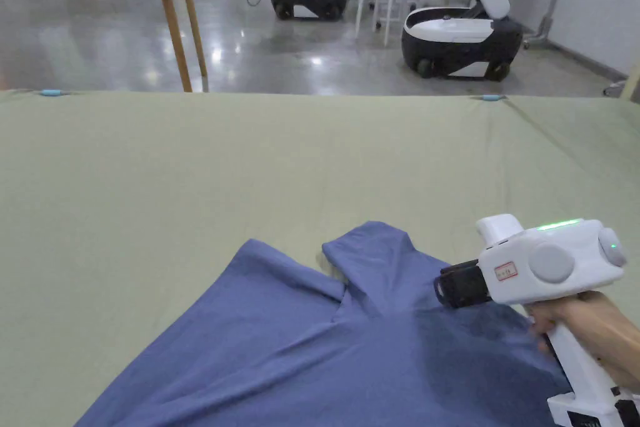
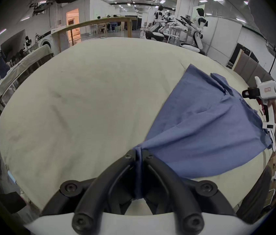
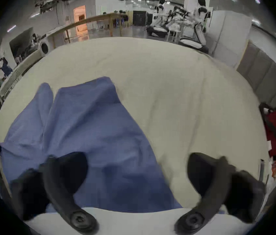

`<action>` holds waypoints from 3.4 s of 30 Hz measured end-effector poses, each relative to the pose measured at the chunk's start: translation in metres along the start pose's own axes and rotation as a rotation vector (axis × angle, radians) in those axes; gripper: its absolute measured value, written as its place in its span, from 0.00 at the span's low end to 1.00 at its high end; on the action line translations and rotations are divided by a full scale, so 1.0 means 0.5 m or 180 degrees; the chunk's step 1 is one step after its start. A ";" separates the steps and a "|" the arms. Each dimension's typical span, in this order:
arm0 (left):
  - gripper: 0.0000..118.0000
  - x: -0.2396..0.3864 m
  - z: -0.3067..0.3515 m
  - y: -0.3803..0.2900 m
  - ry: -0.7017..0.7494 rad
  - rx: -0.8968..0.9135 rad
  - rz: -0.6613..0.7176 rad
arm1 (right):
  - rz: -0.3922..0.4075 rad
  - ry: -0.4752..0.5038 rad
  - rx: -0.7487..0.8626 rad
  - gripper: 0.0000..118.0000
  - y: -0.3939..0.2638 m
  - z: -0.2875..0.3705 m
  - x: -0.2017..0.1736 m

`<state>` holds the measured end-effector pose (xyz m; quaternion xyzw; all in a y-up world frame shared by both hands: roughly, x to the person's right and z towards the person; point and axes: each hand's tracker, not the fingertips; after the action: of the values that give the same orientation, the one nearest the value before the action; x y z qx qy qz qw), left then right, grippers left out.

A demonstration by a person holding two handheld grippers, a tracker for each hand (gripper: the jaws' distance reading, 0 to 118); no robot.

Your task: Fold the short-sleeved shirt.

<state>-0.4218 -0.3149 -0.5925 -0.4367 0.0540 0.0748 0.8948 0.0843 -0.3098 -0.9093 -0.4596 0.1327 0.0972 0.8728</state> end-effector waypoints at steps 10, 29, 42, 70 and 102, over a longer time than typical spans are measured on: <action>0.04 -0.021 -0.017 0.015 -0.0034 -0.0108 -0.0017 | 0.0113 0.0018 0.0020 0.02 -0.011 0.013 -0.022; 0.04 0.122 0.325 0.393 -0.0140 0.1320 -0.0306 | -0.0089 -0.0346 0.2099 0.02 0.049 0.791 0.036; 0.04 0.260 0.438 0.689 0.0345 0.1701 -0.0514 | -0.0407 -0.0544 0.2456 0.02 0.212 0.903 0.124; 0.04 0.303 0.155 1.047 0.1013 0.1824 -0.0434 | -0.0428 -0.0861 0.2446 0.02 0.633 0.634 0.175; 0.04 0.144 0.031 0.073 0.0299 0.0323 -0.0812 | -0.0868 -0.0074 0.1019 0.02 -0.464 0.432 0.048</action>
<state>-0.3570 -0.2742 -0.6230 -0.3973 0.0435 -0.0630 0.9145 0.2055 -0.2593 -0.6197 -0.3276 0.0729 -0.0389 0.9412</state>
